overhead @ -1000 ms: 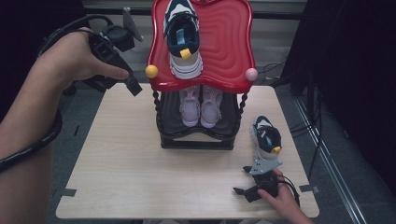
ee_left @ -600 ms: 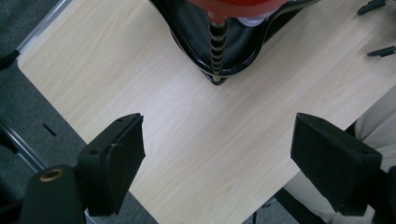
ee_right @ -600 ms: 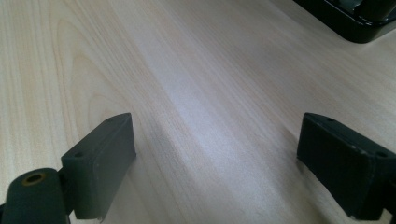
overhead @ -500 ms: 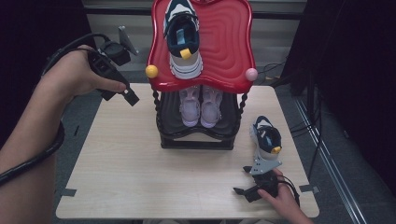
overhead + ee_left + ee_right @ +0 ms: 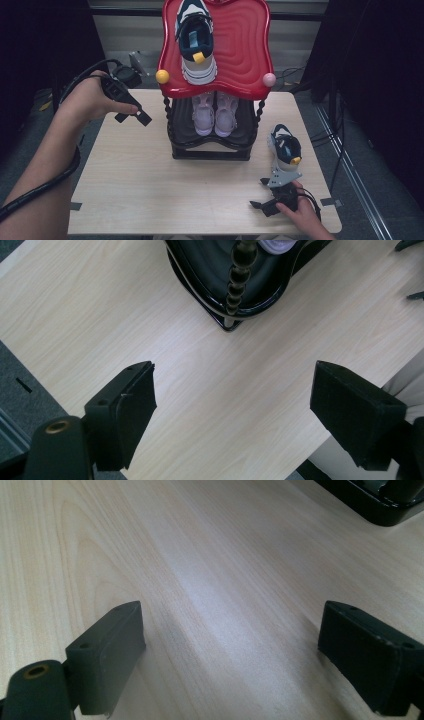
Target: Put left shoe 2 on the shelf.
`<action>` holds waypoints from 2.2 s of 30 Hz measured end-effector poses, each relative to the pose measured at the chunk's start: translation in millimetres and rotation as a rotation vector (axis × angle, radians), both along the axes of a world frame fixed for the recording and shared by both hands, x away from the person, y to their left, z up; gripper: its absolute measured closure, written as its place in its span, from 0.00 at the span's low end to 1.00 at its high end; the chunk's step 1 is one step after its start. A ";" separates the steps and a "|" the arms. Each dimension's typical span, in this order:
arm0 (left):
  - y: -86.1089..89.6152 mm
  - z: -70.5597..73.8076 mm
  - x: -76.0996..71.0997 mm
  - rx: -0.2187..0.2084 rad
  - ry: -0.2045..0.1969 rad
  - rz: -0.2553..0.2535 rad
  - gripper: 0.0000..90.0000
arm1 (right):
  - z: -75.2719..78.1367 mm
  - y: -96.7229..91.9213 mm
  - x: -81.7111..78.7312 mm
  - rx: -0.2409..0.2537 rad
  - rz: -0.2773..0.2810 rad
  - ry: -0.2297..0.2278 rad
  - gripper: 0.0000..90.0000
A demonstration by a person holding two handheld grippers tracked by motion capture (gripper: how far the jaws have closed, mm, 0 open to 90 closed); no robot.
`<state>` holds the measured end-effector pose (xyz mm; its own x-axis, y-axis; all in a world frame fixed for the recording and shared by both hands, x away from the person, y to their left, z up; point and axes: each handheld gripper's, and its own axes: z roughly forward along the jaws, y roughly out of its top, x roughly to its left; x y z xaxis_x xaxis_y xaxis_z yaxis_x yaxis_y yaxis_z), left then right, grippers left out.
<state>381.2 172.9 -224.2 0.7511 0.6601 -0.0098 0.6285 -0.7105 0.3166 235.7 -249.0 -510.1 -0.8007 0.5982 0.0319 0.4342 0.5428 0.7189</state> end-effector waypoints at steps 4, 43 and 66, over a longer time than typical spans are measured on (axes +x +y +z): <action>2.0 -11.1 -0.3 -0.011 0.003 -0.011 0.20 | -0.1 0.0 0.3 0.001 -0.001 -0.006 0.12; 13.8 -112.8 -8.2 -0.197 -0.084 0.022 0.20 | -0.4 0.2 0.1 0.004 -0.003 -0.007 0.12; 15.4 -176.1 -17.8 -0.249 -0.079 0.054 0.20 | -0.3 0.1 0.0 0.002 0.000 -0.002 0.12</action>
